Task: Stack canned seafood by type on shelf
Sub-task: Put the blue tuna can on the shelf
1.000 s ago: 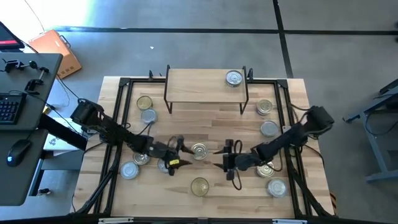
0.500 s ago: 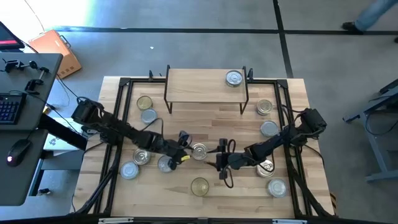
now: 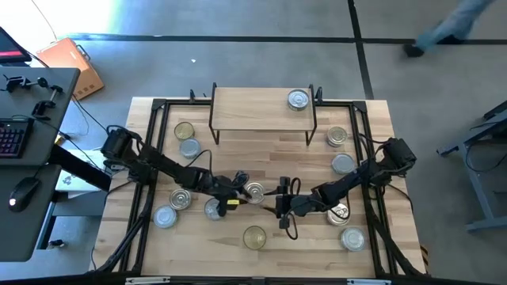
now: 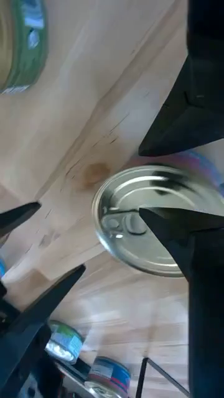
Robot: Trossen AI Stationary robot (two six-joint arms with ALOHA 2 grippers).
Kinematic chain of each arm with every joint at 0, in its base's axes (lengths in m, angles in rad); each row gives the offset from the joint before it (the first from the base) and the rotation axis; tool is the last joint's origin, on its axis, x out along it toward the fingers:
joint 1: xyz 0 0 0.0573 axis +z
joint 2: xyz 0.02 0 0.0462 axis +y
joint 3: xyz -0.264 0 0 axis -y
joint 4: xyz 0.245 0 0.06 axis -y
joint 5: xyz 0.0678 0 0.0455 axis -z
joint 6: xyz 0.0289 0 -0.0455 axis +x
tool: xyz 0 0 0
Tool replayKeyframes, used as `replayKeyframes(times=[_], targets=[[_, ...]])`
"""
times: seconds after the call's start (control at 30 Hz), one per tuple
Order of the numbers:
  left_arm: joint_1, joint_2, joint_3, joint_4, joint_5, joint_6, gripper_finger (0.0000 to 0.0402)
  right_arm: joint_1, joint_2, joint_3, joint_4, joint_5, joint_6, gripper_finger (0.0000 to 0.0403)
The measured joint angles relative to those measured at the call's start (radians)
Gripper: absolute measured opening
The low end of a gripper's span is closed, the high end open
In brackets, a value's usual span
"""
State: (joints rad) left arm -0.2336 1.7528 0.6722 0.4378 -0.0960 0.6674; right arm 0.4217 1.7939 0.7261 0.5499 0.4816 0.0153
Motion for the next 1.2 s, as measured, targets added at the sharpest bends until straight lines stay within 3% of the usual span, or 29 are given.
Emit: replayKeyframes(times=[0.17,0.43,0.8,1.2], targets=[[0.018,0.034,-0.001,0.048,0.058,-0.034,0.0093,0.017,-0.017,0.0,-0.045,0.008,0.037,0.0215],[0.022,0.038,-0.003,0.038,0.051,-0.084,0.0009,0.075,-0.142,0.0,-0.194,0.113,0.096,0.0215],[-0.011,-0.014,0.068,-0.053,-0.034,-0.2,0.0001,0.13,-0.212,0.001,-0.312,0.171,0.173,0.0215],[-0.021,-0.032,0.242,-0.284,-0.132,-0.271,0.0,0.131,-0.211,-0.039,-0.381,0.184,0.394,0.0215]])
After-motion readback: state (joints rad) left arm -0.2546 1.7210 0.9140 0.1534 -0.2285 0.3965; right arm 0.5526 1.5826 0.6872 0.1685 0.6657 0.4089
